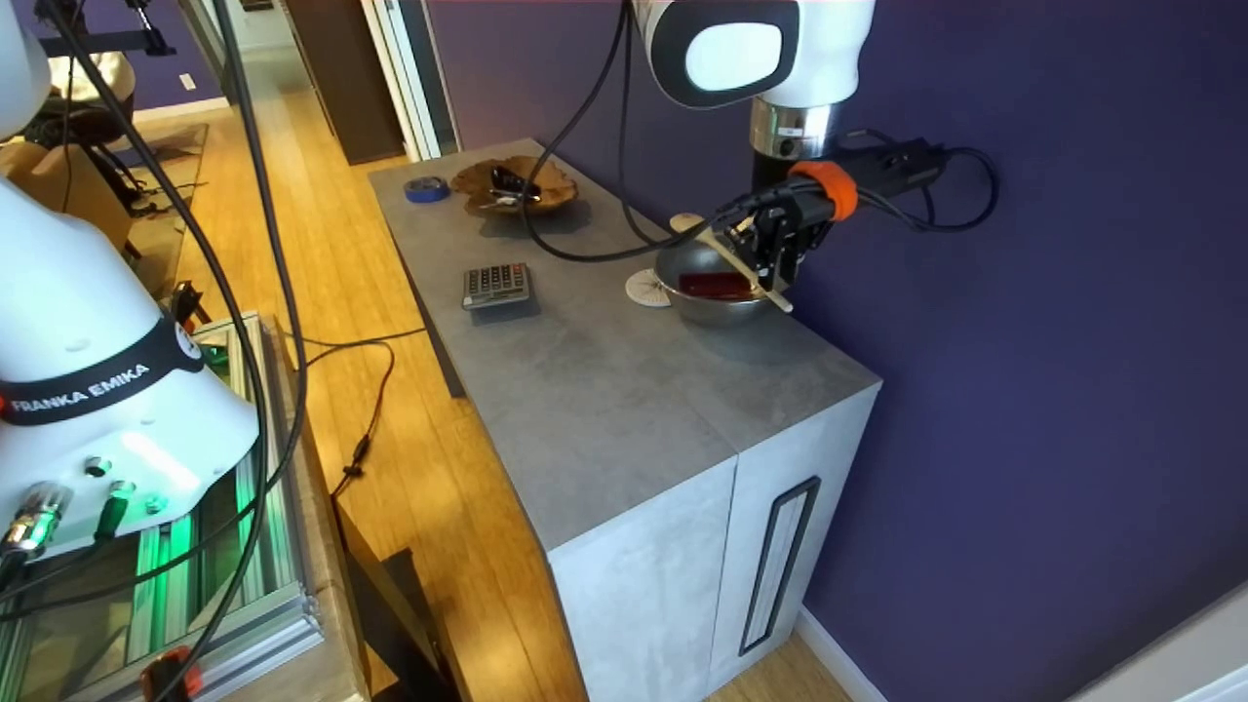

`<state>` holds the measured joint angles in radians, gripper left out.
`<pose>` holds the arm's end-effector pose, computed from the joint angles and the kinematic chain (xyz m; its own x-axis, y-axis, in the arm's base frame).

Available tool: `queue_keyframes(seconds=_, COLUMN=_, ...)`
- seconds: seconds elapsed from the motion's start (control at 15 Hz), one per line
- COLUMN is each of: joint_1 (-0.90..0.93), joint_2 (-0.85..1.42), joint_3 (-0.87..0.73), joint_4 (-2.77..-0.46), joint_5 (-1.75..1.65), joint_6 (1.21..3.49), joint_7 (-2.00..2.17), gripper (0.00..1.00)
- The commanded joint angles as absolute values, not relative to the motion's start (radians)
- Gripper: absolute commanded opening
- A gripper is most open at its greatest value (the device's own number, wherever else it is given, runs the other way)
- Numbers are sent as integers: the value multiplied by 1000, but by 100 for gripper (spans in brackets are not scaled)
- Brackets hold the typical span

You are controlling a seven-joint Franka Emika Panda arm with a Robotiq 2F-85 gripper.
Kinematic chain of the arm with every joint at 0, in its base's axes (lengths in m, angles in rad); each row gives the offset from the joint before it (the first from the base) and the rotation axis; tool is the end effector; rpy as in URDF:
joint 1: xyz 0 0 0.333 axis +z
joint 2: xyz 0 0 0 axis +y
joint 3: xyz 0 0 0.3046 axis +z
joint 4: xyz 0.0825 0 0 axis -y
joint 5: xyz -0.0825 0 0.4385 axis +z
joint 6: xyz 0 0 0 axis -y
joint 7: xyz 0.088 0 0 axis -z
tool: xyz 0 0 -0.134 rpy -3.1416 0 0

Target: Put the cooking stick over the silver bowl

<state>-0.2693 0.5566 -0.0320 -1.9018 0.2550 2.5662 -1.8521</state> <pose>0.6433 -0.2002 0.1364 0.2107 0.9712 0.1111 0.9658 -0.2244 0.1302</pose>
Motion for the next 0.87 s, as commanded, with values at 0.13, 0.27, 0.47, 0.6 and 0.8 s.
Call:
queue_keyframes(seconds=0.13, joint_1=-303, joint_2=537, joint_3=-10, joint_4=-1886, joint_5=219, joint_6=2531, joint_7=-1797, gripper=73)
queue_keyframes(seconds=0.27, joint_1=-320, joint_2=457, joint_3=-10, joint_4=-1902, joint_5=229, joint_6=2392, joint_7=-1776, gripper=88)
queue_keyframes(seconds=0.47, joint_1=-356, joint_2=307, joint_3=-14, joint_4=-2003, joint_5=231, joint_6=2131, joint_7=-1861, gripper=100)
queue_keyframes(seconds=0.6, joint_1=-378, joint_2=220, joint_3=-36, joint_4=-2022, joint_5=260, joint_6=1964, joint_7=-2000, gripper=100)
queue_keyframes(seconds=0.8, joint_1=-341, joint_2=237, joint_3=-88, joint_4=-1980, joint_5=254, joint_6=1906, joint_7=-2033, gripper=100)
